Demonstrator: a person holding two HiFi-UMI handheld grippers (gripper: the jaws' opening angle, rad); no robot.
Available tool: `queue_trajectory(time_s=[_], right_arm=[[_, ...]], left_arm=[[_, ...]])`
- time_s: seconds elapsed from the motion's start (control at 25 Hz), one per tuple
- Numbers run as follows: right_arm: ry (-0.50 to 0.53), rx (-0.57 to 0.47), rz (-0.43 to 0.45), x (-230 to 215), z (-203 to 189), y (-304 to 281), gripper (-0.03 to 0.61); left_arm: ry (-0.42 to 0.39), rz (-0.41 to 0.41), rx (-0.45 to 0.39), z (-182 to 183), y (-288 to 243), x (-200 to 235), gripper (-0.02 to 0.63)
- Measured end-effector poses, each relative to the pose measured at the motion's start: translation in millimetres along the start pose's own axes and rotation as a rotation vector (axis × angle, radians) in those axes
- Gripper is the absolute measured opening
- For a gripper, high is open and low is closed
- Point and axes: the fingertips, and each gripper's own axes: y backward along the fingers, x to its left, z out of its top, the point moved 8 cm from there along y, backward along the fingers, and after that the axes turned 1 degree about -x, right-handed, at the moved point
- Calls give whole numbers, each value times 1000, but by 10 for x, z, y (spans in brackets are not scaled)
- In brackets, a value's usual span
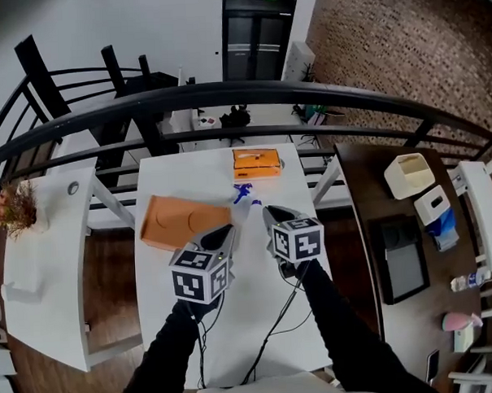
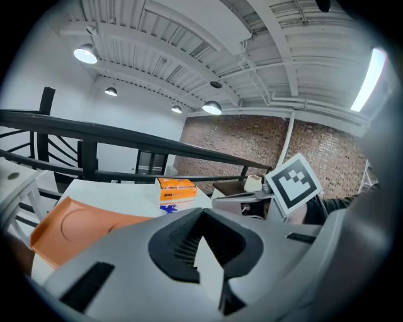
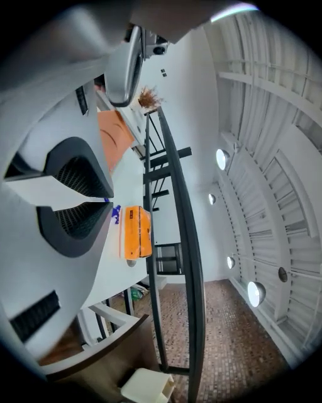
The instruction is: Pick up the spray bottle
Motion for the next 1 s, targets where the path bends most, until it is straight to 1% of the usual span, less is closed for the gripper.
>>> queue_trajectory(time_s=[0.04, 0.12, 0.16, 0.2, 0.24, 0.28, 0.36, 0.4, 0.56, 0.64, 0.68, 0.84, 1.0], right_arm=[[-20, 23, -6, -59, -24, -129, 26], [-53, 68, -18, -151, -61, -374, 77], [-67, 87, -27, -190, -72, -488, 89], [-82, 101, -39, -225, -73, -598, 126], [-98, 112, -55, -257, -65, -698, 138], [-113, 122, -74, -284, -50, -782, 201], [-138, 147, -110, -312, -22, -912, 212], [-149, 166, -124, -318, -14, -968, 236], [-219, 278, -166, -362, -44, -1207, 247], [-263, 331, -171, -395, -74, -1314, 247], [-276, 349, -171, -397, -78, -1359, 257], [-239, 387, -159, -317, -68, -1496, 262], [-244, 421, -128, -309, -115, -1537, 262]], left_arm=[[1, -1, 10, -3, -62, 36, 17], [8, -5, 22, -6, -174, 108, 17], [12, -6, 27, -5, -224, 146, 18], [14, -7, 31, -1, -270, 186, 17], [16, -6, 36, 4, -312, 229, 17], [18, -6, 43, 10, -345, 268, 17], [25, -5, 57, 17, -390, 322, 17], [28, -5, 62, 24, -408, 339, 18], [31, -4, 67, 64, -487, 389, 18], [35, -5, 68, 62, -525, 417, 17], [39, -5, 70, 55, -539, 436, 17], [61, -3, 76, 9, -561, 528, 17], [82, -3, 70, -1, -560, 569, 17]])
